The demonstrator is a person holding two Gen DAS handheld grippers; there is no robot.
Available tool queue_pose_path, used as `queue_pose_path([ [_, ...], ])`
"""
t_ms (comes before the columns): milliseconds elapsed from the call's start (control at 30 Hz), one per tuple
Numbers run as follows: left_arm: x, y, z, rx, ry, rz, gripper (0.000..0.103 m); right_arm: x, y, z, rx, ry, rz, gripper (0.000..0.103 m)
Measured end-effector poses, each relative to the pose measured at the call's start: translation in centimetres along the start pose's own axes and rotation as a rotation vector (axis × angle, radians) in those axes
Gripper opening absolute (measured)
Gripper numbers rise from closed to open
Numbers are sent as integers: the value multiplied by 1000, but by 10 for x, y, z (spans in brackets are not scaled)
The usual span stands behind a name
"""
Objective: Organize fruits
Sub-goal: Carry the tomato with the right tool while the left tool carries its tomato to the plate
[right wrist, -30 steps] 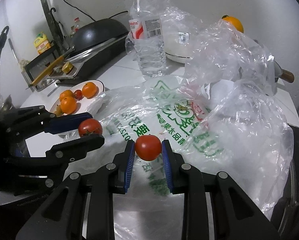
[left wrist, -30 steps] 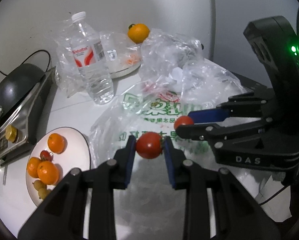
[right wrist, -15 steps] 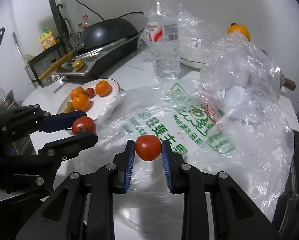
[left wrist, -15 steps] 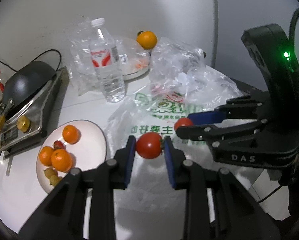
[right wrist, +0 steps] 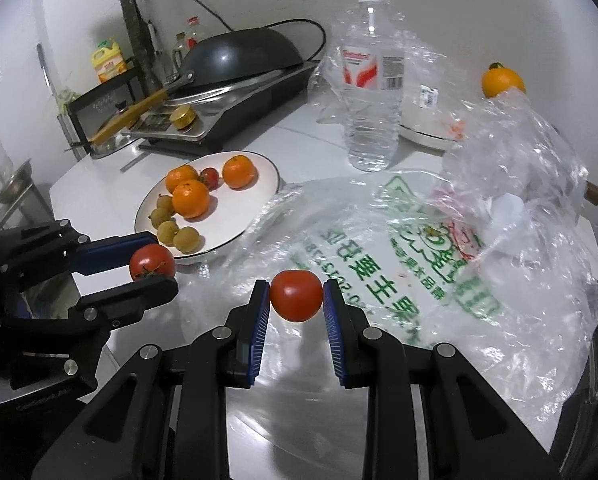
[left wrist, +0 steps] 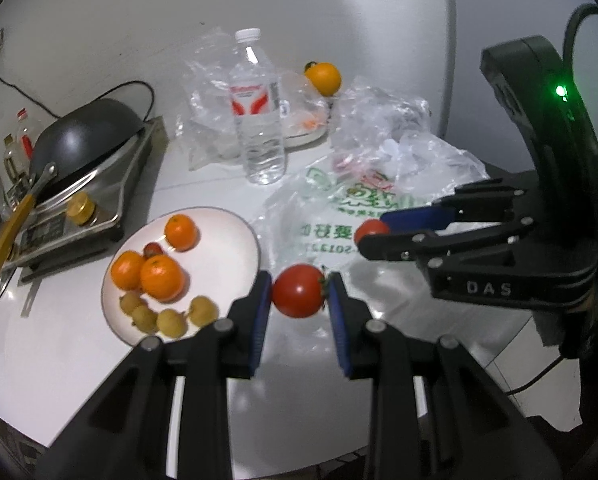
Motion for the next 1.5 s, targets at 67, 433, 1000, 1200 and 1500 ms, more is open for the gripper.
queue_pose_path([
  [67,-5,-1,-2,3,-8,4,29,-4,2,3,-4,-8,0,29],
  [433,-30,7,-4,-5,-45,16,29,-11,8,16,-14,-19,-7,29],
  [1000,-38,17,8,7,-88,31,29,8,3,18,26,16,23,29],
  [1200,-43,33,19,-27,-98,83,29,24,3,21,54,45,48,29],
  [1500,-51,64,25,-85,-113,94,29,48,18,32,47,64,66,29],
])
Point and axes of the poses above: each gripper's, at about its wrist camera, not at the fingertips, and y roughly the way its jaws point, x to its right, z to its top, the point moved 2 cm from there along y, roughly the way its jaws point, and after that the axes turned 9 degrees about -x, right-handed, at the moved point
